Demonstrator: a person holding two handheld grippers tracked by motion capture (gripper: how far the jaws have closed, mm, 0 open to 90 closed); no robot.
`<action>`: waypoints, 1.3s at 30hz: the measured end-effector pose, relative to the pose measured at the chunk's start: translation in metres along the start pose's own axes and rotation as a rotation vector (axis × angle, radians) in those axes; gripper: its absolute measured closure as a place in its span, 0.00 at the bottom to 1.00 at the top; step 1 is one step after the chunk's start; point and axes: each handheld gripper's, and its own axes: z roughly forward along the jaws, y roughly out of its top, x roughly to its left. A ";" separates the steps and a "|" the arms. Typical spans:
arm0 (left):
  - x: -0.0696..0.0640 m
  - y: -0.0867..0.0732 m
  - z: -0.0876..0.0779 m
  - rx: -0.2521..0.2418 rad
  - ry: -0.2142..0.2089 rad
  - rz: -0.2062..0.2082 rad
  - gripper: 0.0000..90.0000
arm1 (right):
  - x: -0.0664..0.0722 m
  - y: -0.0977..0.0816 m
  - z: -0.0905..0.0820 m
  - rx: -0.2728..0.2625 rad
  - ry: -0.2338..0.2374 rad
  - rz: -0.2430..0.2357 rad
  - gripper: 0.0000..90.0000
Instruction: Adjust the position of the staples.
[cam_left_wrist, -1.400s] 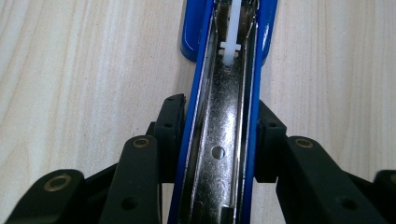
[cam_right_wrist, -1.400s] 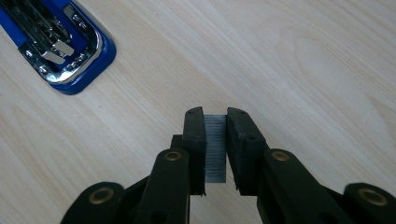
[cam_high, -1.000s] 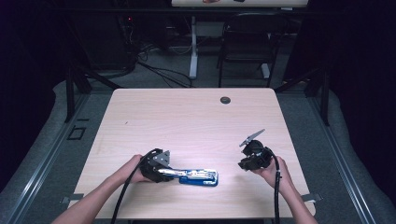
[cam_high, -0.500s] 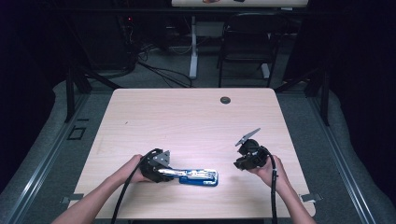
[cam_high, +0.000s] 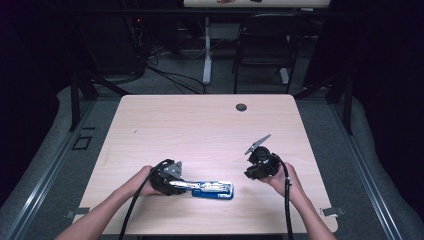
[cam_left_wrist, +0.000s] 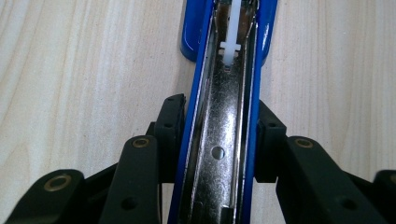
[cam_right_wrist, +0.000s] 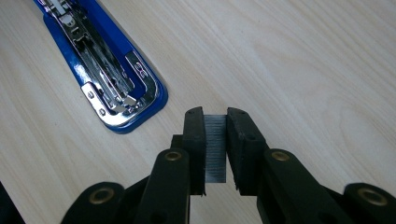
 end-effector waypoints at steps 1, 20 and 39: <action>0.000 0.000 0.000 0.000 0.000 0.000 0.70 | 0.000 0.001 0.001 -0.008 0.000 0.003 0.88; 0.000 0.000 0.000 -0.002 -0.003 -0.003 0.70 | 0.004 0.023 0.006 -0.027 0.032 -0.055 0.88; 0.000 0.000 0.000 -0.006 0.001 -0.003 0.70 | 0.024 0.042 0.012 -0.043 0.070 -0.126 0.88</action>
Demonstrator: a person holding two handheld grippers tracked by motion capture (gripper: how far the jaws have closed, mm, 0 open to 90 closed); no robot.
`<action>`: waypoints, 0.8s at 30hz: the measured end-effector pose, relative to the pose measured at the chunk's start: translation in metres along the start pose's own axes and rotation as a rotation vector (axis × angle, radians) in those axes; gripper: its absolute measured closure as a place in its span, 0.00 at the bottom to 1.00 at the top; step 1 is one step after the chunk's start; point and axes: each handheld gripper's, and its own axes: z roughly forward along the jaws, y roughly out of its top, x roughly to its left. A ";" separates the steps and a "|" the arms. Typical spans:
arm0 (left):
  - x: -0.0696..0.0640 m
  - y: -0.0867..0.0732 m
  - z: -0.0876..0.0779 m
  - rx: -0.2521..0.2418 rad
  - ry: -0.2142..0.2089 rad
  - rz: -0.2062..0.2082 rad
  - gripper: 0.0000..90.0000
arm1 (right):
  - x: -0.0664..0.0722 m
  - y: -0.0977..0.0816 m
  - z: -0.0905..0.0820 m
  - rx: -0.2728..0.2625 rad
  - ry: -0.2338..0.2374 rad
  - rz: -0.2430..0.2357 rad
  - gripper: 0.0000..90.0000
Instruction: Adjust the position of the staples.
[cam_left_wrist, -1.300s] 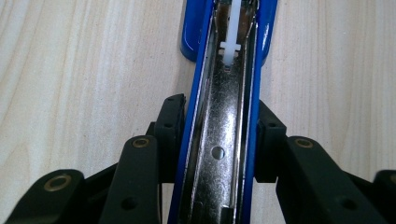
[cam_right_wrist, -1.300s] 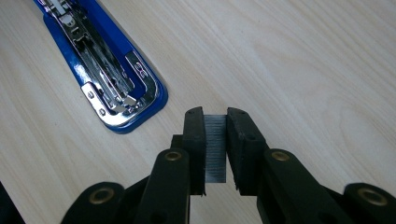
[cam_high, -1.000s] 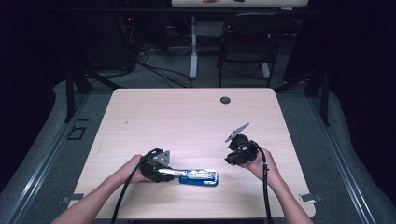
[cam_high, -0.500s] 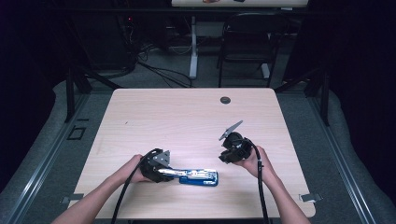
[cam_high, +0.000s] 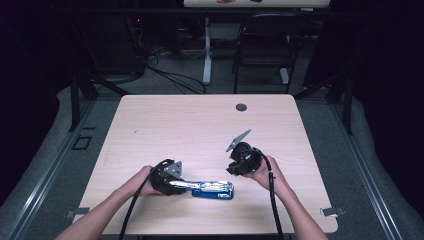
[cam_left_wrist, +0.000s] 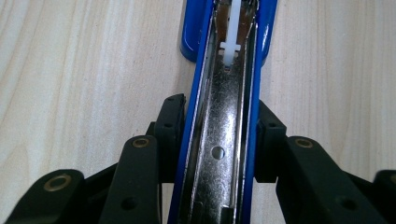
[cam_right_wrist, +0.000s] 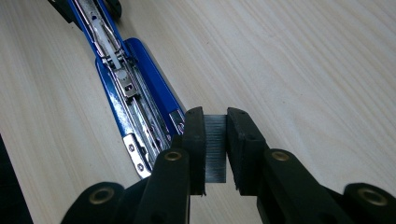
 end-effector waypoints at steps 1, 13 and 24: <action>0.000 0.000 0.000 0.000 0.000 0.000 0.70 | 0.001 0.000 0.000 0.000 0.002 -0.004 0.88; 0.000 0.000 0.000 0.001 -0.002 -0.002 0.70 | 0.008 0.005 -0.001 -0.002 0.016 -0.039 0.88; 0.000 0.000 0.000 0.002 -0.002 -0.002 0.70 | 0.011 0.007 0.000 -0.008 0.029 -0.046 0.88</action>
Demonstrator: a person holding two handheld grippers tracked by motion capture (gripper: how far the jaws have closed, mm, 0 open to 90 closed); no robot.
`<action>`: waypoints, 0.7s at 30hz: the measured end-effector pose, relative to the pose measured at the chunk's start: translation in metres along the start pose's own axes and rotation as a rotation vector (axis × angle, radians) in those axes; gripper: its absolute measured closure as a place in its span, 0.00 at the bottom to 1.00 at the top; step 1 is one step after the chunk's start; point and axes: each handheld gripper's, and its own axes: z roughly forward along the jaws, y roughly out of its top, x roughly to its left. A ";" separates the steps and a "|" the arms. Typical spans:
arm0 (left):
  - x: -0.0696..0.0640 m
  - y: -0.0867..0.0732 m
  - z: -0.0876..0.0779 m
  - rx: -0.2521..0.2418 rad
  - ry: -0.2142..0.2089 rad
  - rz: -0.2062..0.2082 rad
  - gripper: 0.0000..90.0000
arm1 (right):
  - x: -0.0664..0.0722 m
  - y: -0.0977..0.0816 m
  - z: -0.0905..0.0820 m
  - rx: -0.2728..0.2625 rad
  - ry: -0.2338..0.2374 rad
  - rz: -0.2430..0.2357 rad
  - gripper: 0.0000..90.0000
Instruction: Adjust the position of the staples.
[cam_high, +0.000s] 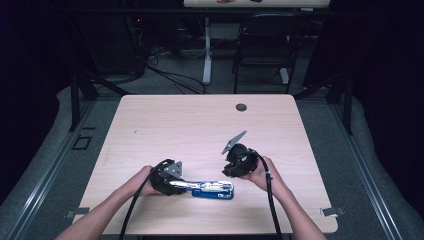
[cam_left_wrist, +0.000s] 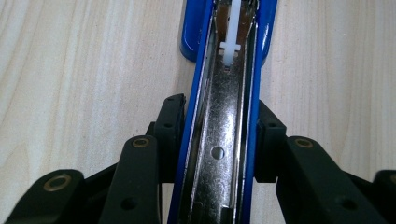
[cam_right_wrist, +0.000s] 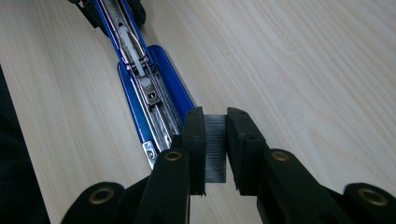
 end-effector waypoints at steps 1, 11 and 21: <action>0.000 0.000 0.000 0.000 0.000 0.000 0.70 | 0.000 0.000 0.000 0.002 0.002 -0.003 0.88; 0.000 0.000 0.000 0.000 -0.001 0.001 0.70 | 0.005 0.003 0.001 -0.001 0.018 -0.028 0.88; 0.000 0.000 0.000 0.000 0.000 0.001 0.70 | 0.011 0.011 0.006 -0.001 0.041 -0.067 0.88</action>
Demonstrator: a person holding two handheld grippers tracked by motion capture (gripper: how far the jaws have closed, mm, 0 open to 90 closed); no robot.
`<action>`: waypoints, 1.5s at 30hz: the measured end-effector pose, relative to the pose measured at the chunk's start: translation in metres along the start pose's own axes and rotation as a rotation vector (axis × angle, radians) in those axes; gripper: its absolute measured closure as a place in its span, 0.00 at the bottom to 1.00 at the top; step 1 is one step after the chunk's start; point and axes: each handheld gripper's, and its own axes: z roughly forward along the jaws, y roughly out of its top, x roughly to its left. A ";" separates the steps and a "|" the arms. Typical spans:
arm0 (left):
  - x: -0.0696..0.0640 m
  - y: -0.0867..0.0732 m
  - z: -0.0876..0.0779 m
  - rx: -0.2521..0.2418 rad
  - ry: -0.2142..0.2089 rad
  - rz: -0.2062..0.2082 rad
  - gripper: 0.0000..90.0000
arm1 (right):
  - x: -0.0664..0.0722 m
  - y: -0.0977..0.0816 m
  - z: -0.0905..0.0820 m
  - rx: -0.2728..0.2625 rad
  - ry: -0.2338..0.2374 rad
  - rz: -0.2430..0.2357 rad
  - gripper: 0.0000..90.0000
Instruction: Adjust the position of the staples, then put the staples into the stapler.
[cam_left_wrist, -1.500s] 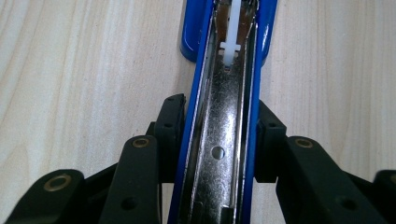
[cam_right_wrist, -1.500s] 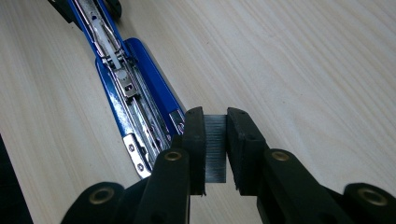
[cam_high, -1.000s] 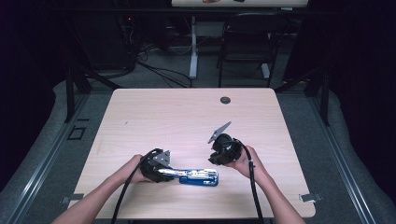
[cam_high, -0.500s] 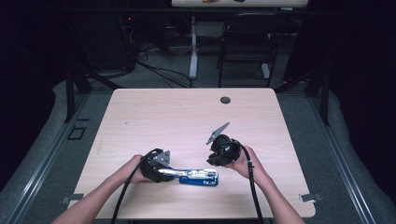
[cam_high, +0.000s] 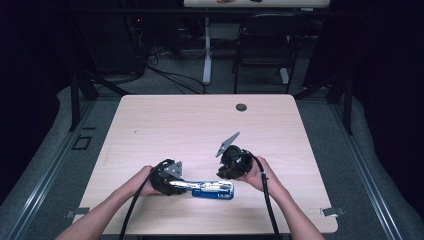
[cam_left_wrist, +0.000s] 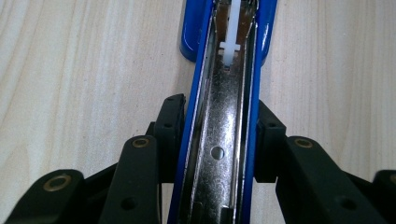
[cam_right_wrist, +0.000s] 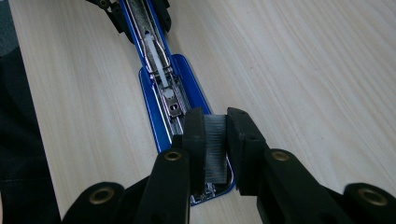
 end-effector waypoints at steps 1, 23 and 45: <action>0.000 0.000 0.000 0.000 -0.001 0.000 0.70 | 0.000 0.001 0.000 0.001 0.003 -0.008 0.88; 0.000 0.000 0.000 -0.001 -0.002 -0.001 0.70 | 0.006 0.005 0.004 -0.003 0.036 -0.073 0.88; 0.000 0.000 0.000 -0.002 -0.002 -0.002 0.70 | 0.005 -0.003 0.019 0.046 0.069 -0.136 0.88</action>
